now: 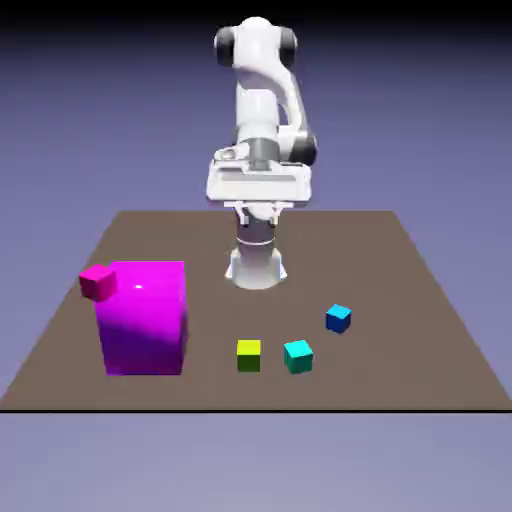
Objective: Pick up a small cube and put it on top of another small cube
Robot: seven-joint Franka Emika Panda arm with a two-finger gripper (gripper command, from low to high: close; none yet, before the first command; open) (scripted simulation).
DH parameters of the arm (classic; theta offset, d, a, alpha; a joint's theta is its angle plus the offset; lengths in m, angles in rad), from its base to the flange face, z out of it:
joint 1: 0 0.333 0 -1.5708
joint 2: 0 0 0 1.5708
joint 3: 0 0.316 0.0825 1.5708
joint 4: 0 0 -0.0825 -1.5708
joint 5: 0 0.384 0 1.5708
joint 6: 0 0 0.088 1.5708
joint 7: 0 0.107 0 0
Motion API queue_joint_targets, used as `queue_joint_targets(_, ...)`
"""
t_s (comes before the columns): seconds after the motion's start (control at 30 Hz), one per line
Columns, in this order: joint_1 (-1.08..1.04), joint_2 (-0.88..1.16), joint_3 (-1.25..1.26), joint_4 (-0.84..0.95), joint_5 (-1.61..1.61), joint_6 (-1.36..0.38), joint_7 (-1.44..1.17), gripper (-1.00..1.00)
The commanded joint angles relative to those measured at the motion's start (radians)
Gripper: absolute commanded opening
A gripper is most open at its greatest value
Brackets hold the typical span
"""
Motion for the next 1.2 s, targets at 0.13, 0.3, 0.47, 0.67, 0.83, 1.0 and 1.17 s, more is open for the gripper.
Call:
queue_joint_targets(0.13, -0.077, -0.072, 0.172, 0.021, 0.129, -0.132, 0.218, 0.00)
queue_joint_targets(0.3, -0.154, -0.145, 0.345, 0.042, 0.258, -0.263, 0.435, 0.00)
queue_joint_targets(0.47, -0.231, -0.217, 0.517, 0.063, 0.387, -0.395, 0.652, 0.00)
queue_joint_targets(0.67, -0.323, -0.304, 0.723, 0.088, 0.542, -0.552, 0.913, 0.00)
queue_joint_targets(0.83, -0.400, -0.377, 0.896, 0.109, 0.671, -0.684, 1.131, 0.00)
queue_joint_targets(1.0, -0.477, -0.449, 1.068, 0.130, 0.799, -0.816, 1.348, 0.00)
queue_joint_targets(1.17, -0.554, -0.522, 1.240, 0.151, 0.928, -0.947, 1.566, 0.00)
